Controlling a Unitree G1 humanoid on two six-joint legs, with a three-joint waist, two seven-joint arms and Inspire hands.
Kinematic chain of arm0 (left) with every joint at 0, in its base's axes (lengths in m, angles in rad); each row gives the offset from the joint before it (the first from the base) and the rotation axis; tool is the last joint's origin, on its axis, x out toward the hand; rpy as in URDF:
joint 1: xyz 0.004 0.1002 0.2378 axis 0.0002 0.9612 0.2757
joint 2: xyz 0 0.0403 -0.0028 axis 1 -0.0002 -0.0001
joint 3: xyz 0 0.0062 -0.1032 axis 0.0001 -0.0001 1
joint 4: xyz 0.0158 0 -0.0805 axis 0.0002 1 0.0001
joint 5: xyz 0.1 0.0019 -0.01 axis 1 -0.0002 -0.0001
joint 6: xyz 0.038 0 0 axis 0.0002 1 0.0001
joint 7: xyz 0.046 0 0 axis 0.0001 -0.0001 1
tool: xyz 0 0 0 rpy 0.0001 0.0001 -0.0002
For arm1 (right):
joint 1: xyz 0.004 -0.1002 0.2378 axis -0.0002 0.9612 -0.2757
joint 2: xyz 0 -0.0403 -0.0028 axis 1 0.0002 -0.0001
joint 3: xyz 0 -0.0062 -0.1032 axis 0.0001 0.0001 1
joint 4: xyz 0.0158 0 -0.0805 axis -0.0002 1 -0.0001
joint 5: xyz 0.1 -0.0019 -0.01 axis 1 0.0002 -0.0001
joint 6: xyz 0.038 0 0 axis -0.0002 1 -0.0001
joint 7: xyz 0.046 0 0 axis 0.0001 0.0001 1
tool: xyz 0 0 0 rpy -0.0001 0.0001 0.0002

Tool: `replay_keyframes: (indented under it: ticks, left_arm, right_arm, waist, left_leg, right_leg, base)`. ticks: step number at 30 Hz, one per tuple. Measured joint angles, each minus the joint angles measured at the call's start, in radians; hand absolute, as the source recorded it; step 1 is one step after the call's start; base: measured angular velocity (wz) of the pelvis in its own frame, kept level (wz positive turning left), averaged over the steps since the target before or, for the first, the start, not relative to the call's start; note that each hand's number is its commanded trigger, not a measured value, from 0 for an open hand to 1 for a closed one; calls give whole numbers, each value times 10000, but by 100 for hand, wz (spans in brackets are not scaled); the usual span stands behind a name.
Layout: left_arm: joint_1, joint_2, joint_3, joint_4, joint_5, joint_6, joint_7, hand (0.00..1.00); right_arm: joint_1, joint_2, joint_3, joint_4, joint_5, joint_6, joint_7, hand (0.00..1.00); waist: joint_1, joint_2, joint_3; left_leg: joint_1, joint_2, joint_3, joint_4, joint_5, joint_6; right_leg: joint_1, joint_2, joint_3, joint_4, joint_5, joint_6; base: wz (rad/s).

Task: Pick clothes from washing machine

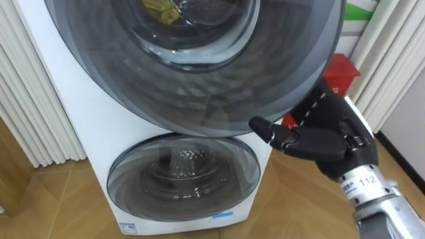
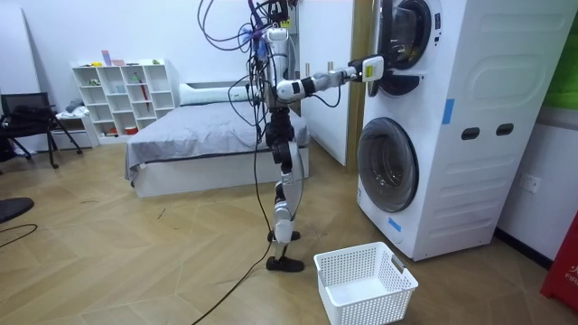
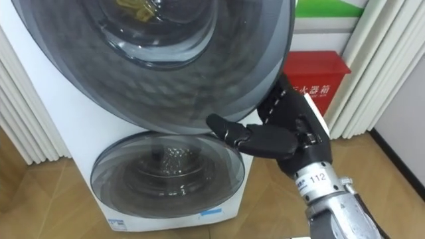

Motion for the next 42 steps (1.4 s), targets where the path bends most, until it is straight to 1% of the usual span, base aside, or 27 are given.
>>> replay_keyframes:
  ticks: [4, 7, 10, 15, 18, 21, 25, 32, 37, 42]
  left_arm:
    - [-10, 35, -8, -10, 58, -28, -105, 0]
    - [-103, 68, -29, -18, 112, -28, -180, 0]
    - [-158, 165, -139, -17, 126, -28, -291, 0]
    - [-179, 238, -292, -18, 133, -28, -344, 0]
    - [-201, 256, -292, -15, 125, -28, -364, 0]
    - [-210, 279, -293, -2, 126, -26, -412, 0]
    - [-195, 328, -295, 1, 128, 2, -563, 0]
    - [-204, 441, -292, -21, 115, 57, -779, 0]
    - [-242, 488, -292, -23, 115, 57, -878, 0]
    - [-278, 522, -299, -21, 113, 57, -922, 0]
  right_arm:
    - [-423, -1, -37, -114, 17, 0, 1, 0]
    - [-449, -6, -47, -290, 29, 2, 4, 0]
    - [-564, -7, -58, -346, 31, 2, 6, 0]
    - [-612, -6, -62, -624, 33, -2, 93, 0]
    - [-1048, -8, 57, -688, 275, -11, 498, 0]
    - [-1058, -17, 66, -847, 359, -27, 792, 0]
    - [-1052, -34, 141, -994, 390, -56, 1545, 0]
    - [-1005, -73, 202, -994, 387, -44, 2340, 0]
    - [-1001, -66, 220, -999, 392, -51, 2700, 0]
    - [-1000, -62, 263, -999, 394, -51, 2843, 0]
  waist:
    - [-9, -5, 2]
    - [-16, -29, 7]
    - [-20, -81, -7]
    - [-16, -91, -15]
    - [-1, -91, -16]
    - [-6, -106, -26]
    - [-59, -115, -27]
    - [-62, -180, -7]
    - [-62, -207, -25]
    - [-64, -228, -37]
  left_leg:
    - [16, 15, 85, -1, 0, -1]
    - [17, 17, 110, -6, 3, -7]
    - [28, 33, 122, -14, 6, -26]
    - [41, 67, 130, 4, -4, -55]
    - [150, 107, 241, -63, -7, -72]
    - [204, 126, 301, -98, -17, -87]
    - [289, 155, 388, -146, -32, -108]
    - [298, 188, 437, -140, -53, -152]
    - [286, 214, 515, -70, -57, -160]
    - [303, 245, 570, -12, -66, -174]
  right_leg:
    - [-18, -2, -1, -9, -9, -15]
    - [-24, 2, 17, -11, -38, -38]
    - [-26, 22, 31, -11, -72, -54]
    - [-25, 50, 4, -21, -86, -78]
    - [-7, 69, 20, -1, -93, -90]
    - [6, 81, 56, 12, -94, -92]
    - [9, 114, 186, 53, -93, -93]
    - [-16, 160, 307, 102, -151, -158]
    - [-16, 168, 318, 104, -151, -159]
    - [-17, 190, 333, 114, -141, -176]
  base:
    - [-6]
    - [0]
    - [0]
    - [0]
    - [-8]
    - [-8]
    - [-9]
    - [-2]
    - [-1]
    - [0]
